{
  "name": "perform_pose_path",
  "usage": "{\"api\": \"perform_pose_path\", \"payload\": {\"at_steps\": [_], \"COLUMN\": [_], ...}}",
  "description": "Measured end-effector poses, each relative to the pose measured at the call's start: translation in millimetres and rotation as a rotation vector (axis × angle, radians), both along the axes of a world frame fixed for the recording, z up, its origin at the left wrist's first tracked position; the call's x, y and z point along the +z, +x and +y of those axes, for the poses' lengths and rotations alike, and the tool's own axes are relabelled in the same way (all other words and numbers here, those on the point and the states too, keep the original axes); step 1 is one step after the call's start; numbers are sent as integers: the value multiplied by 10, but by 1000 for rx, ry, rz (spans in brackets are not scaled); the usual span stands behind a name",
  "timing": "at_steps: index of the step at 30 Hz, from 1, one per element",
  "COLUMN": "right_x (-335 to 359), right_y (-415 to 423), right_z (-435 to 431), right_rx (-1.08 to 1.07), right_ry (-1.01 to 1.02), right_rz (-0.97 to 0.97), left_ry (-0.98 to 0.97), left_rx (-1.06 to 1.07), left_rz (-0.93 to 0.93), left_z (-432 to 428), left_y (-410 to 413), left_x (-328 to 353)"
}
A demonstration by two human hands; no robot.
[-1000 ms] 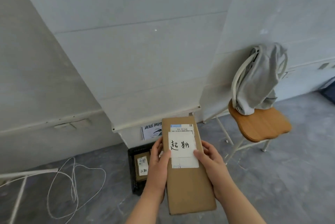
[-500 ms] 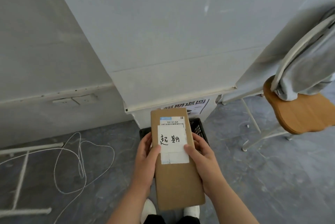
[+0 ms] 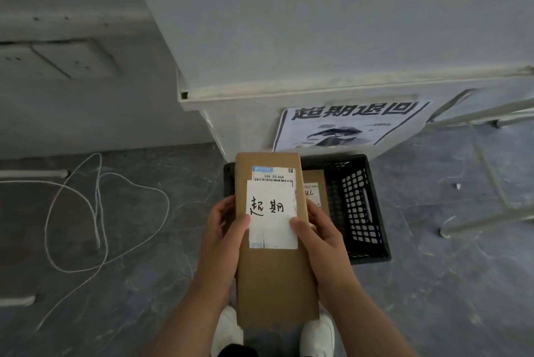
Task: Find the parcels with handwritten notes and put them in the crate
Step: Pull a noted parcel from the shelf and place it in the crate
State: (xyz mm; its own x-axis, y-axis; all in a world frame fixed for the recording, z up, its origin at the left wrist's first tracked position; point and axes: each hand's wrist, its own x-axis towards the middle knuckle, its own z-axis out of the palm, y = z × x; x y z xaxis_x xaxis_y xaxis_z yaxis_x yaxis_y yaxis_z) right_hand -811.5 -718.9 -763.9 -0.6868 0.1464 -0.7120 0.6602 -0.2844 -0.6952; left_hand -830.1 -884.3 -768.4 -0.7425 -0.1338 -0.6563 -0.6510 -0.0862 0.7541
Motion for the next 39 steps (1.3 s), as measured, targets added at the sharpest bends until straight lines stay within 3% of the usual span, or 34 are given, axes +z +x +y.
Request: {"api": "perform_pose_path", "payload": {"at_steps": [12,18,26,39], "right_x": [-1534,-2044,-2328,-2690], "right_y": [-389,-452,-639,-719], "right_z": [-117,-194,-90,-77], "right_rx": [75,236,400,482], "right_ry": [81,227,400,609], "right_rz": [34,-37,-26,-63], "left_ry": [-199,-514,-677,-783], "left_rx": [34,-222,-411,-475], "left_rz": [10,49,107,91], "left_z": [85,17,-60,5], "left_y": [-344,-384,-559,-580], "left_x": [-1397,-1818,-2304,-2681]}}
